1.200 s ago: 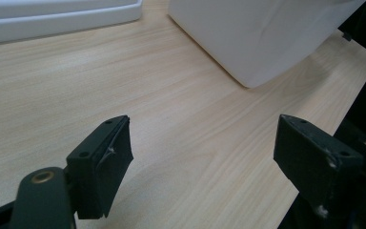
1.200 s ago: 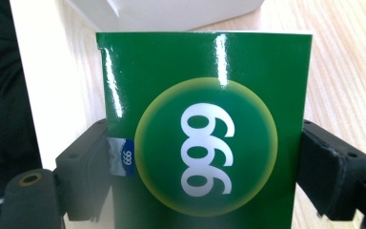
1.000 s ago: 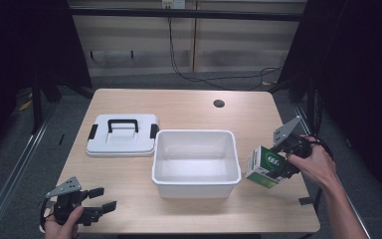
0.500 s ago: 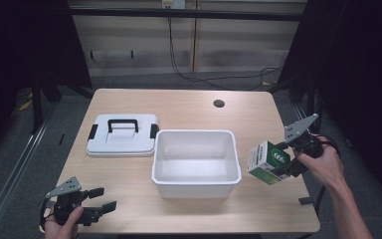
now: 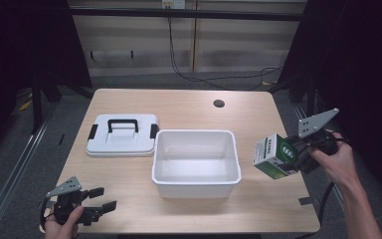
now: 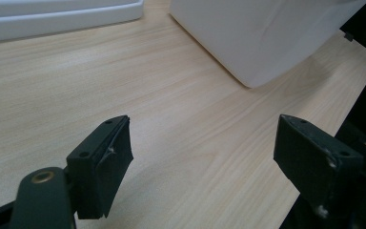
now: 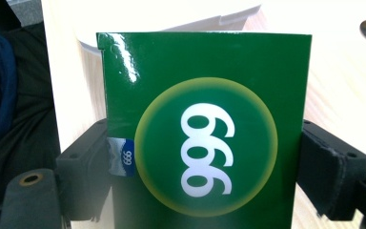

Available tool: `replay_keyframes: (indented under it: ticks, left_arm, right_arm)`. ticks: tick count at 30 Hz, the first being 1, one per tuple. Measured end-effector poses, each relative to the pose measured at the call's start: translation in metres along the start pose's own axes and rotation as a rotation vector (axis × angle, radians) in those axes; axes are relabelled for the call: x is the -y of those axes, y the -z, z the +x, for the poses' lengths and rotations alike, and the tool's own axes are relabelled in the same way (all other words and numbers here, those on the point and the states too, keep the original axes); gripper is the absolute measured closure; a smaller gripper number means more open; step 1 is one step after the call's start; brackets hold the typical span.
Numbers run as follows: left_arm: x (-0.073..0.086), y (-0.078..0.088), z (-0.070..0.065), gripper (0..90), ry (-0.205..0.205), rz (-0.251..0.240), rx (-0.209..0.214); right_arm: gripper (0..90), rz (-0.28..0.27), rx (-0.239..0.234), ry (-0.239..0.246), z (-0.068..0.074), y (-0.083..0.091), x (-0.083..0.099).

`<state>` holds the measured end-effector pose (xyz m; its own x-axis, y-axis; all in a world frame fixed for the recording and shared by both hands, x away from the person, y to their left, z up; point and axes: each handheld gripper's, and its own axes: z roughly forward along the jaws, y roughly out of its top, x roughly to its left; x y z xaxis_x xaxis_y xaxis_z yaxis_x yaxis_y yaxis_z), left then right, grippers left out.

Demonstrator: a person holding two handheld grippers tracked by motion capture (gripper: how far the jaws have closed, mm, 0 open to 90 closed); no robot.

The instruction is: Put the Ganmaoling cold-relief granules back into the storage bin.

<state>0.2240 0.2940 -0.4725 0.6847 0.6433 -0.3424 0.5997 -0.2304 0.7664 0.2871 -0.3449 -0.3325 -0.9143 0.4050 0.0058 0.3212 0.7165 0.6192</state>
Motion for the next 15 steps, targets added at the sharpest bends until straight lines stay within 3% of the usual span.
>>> replay_keyframes:
  ticks: [15]
  left_arm:
    - [0.0, 0.0, 0.0, 20.4, -0.002, 0.001, -0.001]
  right_arm:
    - [16.0, -0.055, 0.035, 0.036, 0.001, 0.017, -0.033]
